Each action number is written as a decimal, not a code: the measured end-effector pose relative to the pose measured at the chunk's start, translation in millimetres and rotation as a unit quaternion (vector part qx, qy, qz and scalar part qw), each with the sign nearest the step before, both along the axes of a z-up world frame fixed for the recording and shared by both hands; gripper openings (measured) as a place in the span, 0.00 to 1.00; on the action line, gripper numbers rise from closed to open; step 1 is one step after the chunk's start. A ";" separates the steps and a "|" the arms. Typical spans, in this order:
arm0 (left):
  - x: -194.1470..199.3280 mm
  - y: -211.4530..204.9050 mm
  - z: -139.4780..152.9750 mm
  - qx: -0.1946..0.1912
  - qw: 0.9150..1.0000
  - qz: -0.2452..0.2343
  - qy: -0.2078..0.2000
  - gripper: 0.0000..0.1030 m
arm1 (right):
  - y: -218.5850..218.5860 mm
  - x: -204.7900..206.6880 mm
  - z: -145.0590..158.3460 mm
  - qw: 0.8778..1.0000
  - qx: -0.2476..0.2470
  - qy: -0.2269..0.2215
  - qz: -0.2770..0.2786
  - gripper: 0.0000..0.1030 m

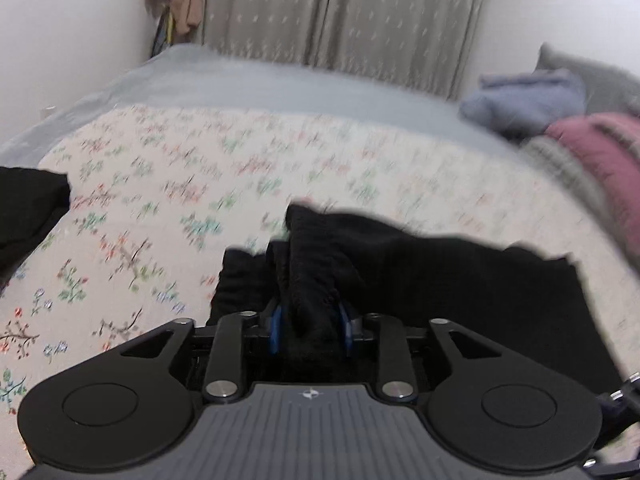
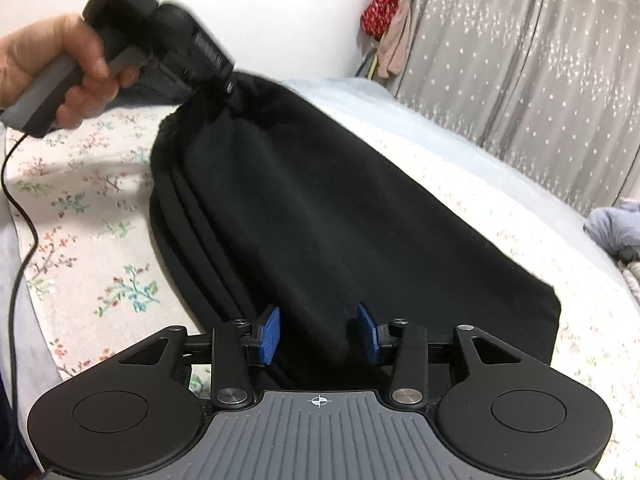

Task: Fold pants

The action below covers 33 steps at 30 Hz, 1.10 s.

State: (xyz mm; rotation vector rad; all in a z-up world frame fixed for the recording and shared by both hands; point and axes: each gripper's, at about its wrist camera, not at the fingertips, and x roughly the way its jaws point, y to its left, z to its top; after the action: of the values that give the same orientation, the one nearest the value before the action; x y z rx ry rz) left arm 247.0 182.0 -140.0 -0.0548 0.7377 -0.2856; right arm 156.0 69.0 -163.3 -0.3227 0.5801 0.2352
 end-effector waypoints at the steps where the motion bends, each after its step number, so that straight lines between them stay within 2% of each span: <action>1: 1.0 0.8 -0.4 -0.004 1.000 0.001 0.002 0.33 | -1.6 0.5 0.2 1.000 0.005 0.003 0.000 0.40; 2: 0.3 3.5 0.9 -0.010 1.000 0.003 0.003 0.35 | -3.9 1.0 1.9 1.000 0.013 0.005 -0.001 0.40; 4: -0.8 10.6 4.5 -0.018 1.000 0.020 0.005 0.59 | -11.4 1.3 7.0 0.999 0.037 0.005 -0.005 0.40; 6: -5.2 20.1 11.0 -0.018 0.999 0.049 -0.015 0.68 | -25.9 1.9 13.4 0.997 0.077 0.007 -0.018 0.40; 10: -23.3 26.8 30.0 -0.044 0.994 0.062 -0.077 0.65 | -56.9 6.0 19.6 0.985 0.166 0.013 -0.054 0.40; 13: -36.2 22.7 45.5 -0.021 0.989 0.086 -0.122 0.61 | -78.2 5.2 24.5 0.968 0.242 0.011 -0.072 0.40; 15: -34.2 26.7 48.3 -0.018 0.986 0.111 -0.124 0.59 | -93.1 0.9 30.7 0.951 0.299 -0.002 -0.077 0.40; 17: -33.0 29.6 47.6 -0.048 0.987 0.094 -0.119 0.58 | -103.4 -2.1 34.5 0.941 0.328 -0.010 -0.084 0.40; 19: -33.8 20.1 45.9 -0.080 0.990 0.050 -0.109 0.58 | -108.4 -1.4 33.8 0.942 0.321 -0.009 -0.099 0.40; 21: -34.1 -1.1 39.5 -0.083 0.992 0.010 -0.092 0.58 | -109.1 3.5 28.8 0.947 0.302 0.011 -0.113 0.40; 24: -28.9 -33.9 22.8 -0.027 0.998 -0.004 -0.054 0.58 | -95.0 11.1 12.4 0.958 0.256 0.055 -0.113 0.40; 26: -28.2 -47.3 13.2 0.011 0.999 -0.001 -0.041 0.58 | -79.5 10.0 0.4 0.967 0.217 0.077 -0.105 0.40; 29: -27.6 -57.2 5.9 0.064 0.997 0.004 -0.036 0.55 | -65.4 -1.8 -4.5 0.979 0.172 0.069 -0.088 0.40; 31: -28.4 -53.9 -1.0 0.082 0.996 0.012 -0.028 0.50 | -65.0 -8.0 -5.5 0.980 0.168 0.071 -0.084 0.40; 33: -27.6 -55.5 -4.0 0.099 0.995 0.012 -0.025 0.50 | -65.2 -13.0 -8.1 0.979 0.169 0.076 -0.082 0.40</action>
State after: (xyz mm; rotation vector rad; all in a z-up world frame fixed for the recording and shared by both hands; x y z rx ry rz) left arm 219.4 126.5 -144.0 0.1313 0.7121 -0.1895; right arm 142.9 3.8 -171.4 0.0729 0.7015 0.1968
